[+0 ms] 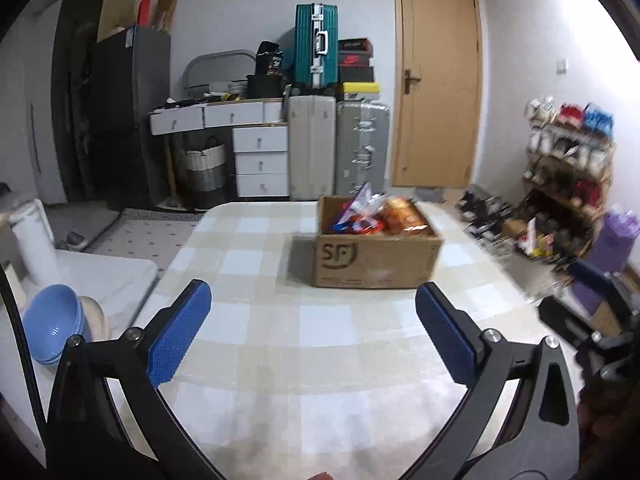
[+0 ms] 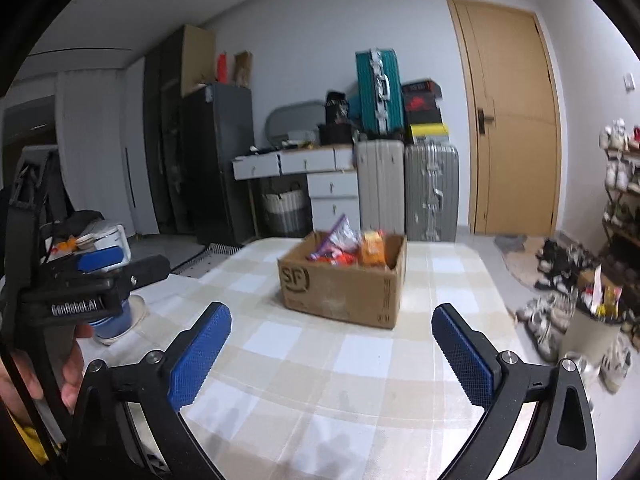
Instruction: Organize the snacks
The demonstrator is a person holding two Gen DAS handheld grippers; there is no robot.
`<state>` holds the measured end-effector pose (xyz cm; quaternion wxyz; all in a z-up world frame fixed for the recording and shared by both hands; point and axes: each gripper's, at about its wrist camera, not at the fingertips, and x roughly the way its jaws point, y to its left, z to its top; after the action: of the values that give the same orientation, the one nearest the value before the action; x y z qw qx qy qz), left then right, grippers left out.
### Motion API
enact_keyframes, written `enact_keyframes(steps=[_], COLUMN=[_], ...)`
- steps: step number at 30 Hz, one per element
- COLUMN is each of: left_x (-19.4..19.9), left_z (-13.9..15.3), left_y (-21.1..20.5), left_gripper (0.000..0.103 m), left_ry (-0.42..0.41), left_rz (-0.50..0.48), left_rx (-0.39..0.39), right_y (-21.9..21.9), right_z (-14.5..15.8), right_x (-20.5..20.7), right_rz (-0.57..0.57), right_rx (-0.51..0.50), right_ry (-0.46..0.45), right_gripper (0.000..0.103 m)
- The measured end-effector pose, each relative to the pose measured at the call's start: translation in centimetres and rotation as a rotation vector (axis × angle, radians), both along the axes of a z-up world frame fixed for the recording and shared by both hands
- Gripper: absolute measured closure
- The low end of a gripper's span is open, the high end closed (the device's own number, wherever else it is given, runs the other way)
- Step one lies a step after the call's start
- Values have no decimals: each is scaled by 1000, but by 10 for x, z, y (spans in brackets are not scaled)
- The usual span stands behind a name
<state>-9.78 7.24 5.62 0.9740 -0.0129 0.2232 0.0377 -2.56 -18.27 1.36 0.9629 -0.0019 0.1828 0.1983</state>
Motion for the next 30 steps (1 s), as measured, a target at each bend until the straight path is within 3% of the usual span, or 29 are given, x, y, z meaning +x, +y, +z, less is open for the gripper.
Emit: enact_keyframes(steps=[7, 11, 16, 20, 30], left_x=[64, 101, 139, 145, 143], left_z=[-32, -42, -54, -53, -58], left_y=[12, 10, 5, 6, -7], left_gripper=[1, 1, 1, 1, 1], left_ry=[35, 56, 85, 51, 40], left_rz=[11, -8, -23, 2, -30], left_rx=[-67, -59, -57, -59, -44], right_y=[-7, -12, -9, -4, -5], right_z=[-22, -29, -41, -52, -45], right_x=[60, 90, 110, 115, 98], right_rz=[-51, -56, -72, -43, -64], right_rx=[32, 48, -7, -20, -2], right_ry=[58, 80, 89, 109, 56], right_gripper=[1, 1, 1, 1, 1])
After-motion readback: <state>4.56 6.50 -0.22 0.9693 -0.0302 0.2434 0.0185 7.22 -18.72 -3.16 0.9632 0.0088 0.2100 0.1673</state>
